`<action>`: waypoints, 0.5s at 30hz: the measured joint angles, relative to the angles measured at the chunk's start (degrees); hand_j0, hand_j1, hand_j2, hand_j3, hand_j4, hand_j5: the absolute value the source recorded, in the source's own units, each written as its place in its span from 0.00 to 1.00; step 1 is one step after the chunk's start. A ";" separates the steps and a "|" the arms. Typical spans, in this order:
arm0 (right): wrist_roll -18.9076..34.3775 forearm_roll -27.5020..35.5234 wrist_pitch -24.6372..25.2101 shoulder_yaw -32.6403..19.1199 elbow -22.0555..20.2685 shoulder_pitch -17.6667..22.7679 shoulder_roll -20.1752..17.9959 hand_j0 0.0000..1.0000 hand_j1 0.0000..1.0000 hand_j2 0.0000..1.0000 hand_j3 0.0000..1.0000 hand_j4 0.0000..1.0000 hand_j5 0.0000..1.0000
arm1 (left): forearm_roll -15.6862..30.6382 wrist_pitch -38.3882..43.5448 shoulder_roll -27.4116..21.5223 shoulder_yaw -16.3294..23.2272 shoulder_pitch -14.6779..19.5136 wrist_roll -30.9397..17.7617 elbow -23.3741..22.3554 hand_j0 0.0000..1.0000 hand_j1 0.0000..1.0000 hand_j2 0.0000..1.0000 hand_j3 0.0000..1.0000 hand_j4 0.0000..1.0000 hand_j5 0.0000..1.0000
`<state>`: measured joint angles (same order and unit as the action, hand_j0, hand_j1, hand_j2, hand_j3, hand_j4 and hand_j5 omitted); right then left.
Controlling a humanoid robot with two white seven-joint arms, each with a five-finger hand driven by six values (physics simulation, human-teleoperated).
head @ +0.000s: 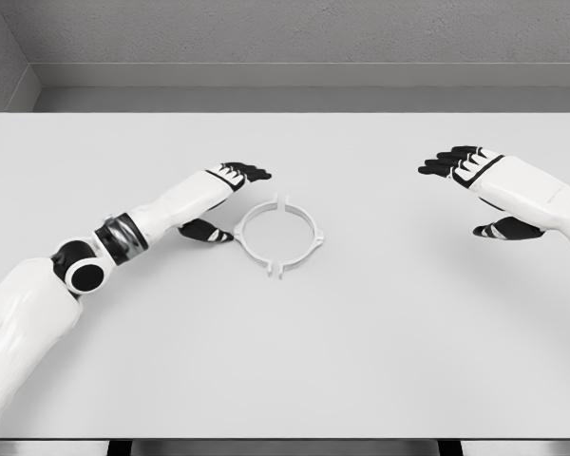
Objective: Assemble PVC drainage pipe clamps
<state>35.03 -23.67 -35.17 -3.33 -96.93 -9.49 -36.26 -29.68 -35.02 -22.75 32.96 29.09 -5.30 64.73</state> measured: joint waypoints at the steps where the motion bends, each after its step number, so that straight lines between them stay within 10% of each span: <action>1: 0.00 0.00 0.00 0.00 -0.02 0.00 0.00 1.00 1.00 1.00 1.00 1.00 1.00 | 0.03 0.00 0.00 -0.01 0.00 0.00 0.00 1.00 1.00 1.00 1.00 1.00 1.00; 15: 0.00 0.01 0.00 0.00 -0.17 0.00 0.06 1.00 1.00 1.00 1.00 1.00 1.00 | 0.07 0.00 -0.11 -0.13 0.70 -0.02 -0.86 1.00 1.00 1.00 1.00 1.00 1.00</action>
<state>35.03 -23.66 -35.17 -3.33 -97.10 -9.49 -36.20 -29.60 -35.03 -22.86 32.83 29.80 -5.32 63.87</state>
